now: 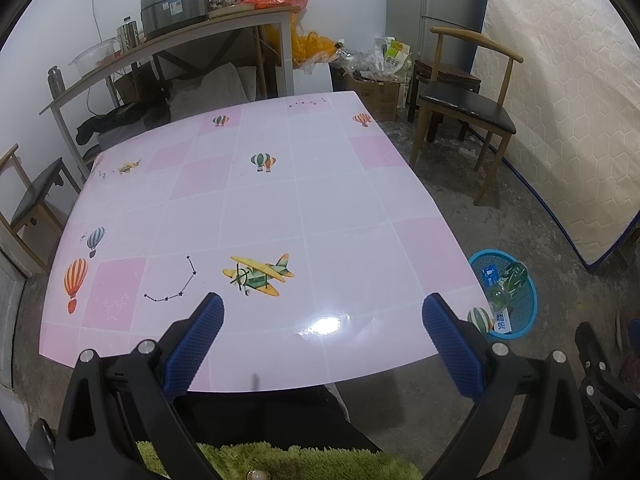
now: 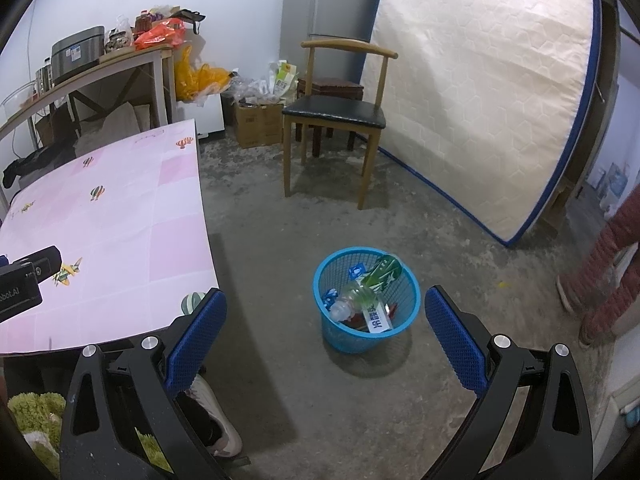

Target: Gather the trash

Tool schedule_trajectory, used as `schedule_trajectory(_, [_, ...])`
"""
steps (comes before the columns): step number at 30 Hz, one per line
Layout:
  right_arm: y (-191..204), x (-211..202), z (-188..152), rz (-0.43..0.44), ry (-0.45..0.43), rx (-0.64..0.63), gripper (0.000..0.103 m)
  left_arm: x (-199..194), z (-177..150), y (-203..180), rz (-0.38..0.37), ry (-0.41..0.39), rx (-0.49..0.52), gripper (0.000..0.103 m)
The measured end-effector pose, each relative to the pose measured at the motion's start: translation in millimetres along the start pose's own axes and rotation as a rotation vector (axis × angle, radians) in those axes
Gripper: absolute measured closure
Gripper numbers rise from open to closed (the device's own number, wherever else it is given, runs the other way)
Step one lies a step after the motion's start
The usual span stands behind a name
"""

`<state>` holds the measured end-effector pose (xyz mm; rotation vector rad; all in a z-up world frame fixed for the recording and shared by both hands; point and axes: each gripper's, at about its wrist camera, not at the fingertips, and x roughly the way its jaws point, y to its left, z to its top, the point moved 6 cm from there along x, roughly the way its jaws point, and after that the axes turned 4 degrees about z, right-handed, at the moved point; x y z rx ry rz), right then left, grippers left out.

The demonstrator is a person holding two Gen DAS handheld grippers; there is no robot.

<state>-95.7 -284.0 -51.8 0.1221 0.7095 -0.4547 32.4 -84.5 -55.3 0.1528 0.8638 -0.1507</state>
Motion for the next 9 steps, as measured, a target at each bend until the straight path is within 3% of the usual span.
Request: schedule_trajectory(9, [0.5,1.7,-1.3,0.004,0.002,0.003,0.008,3.4,-2.1,0.1,-0.014,0.019,-0.009,0.006])
